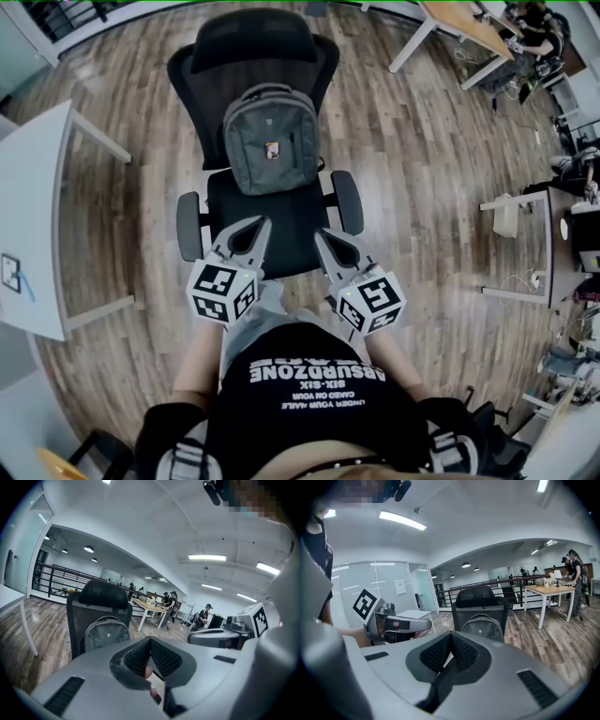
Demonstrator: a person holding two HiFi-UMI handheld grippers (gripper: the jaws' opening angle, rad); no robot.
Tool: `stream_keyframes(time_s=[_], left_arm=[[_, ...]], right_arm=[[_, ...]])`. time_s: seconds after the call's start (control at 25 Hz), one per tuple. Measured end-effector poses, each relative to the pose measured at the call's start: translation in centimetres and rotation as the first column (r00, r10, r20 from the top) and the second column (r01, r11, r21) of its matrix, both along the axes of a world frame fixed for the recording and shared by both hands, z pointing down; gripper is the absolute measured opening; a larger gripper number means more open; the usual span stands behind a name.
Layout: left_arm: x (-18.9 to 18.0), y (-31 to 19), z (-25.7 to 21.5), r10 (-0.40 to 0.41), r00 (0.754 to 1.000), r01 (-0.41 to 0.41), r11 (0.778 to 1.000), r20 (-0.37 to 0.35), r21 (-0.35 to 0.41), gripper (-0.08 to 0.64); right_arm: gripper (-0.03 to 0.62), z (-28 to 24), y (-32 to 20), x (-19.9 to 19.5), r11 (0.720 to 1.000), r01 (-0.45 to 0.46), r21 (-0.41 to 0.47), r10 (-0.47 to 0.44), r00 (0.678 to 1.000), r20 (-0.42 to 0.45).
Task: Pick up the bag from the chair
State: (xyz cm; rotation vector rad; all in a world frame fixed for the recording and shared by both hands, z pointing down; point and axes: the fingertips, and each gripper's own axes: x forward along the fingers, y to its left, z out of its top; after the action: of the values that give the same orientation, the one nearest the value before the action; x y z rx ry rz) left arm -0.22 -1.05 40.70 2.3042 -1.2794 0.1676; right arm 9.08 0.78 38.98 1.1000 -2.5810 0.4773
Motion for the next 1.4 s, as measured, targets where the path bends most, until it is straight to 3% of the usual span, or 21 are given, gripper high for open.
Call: stream_keyframes(time_s=[0.44, 0.64, 0.88, 1.4], left_arm=[[-2.1, -8.9, -0.1, 0.007, 1.000, -0.007, 1.000, 0.029, 0.006, 0.016], [-3.4, -12.3, 0.6, -0.011, 0.999, 0.011, 1.000, 0.039, 0.020, 0.016], [-4.8, -14.8, 2.4, -0.027, 0.998, 0.027, 1.000, 0.055, 0.003, 0.017], [-8.1, -18.9, 5.0, -0.088, 0.986, 0.079, 0.994, 0.140, 0.069, 0.018]], right_arm=[[0.015, 0.8, -8.7, -0.8, 0.999, -0.043, -0.011, 0.042, 0.999, -0.028], [0.017, 1.4, -12.0, -1.6, 1.000, -0.020, 0.013, 0.020, 1.000, 0.001], [0.017, 2.7, -15.6, -2.2, 0.999, -0.030, 0.026, 0.031, 0.999, -0.017], [0.018, 6.5, -20.7, -2.8, 0.998, -0.050, 0.045, 0.054, 0.996, -0.077]])
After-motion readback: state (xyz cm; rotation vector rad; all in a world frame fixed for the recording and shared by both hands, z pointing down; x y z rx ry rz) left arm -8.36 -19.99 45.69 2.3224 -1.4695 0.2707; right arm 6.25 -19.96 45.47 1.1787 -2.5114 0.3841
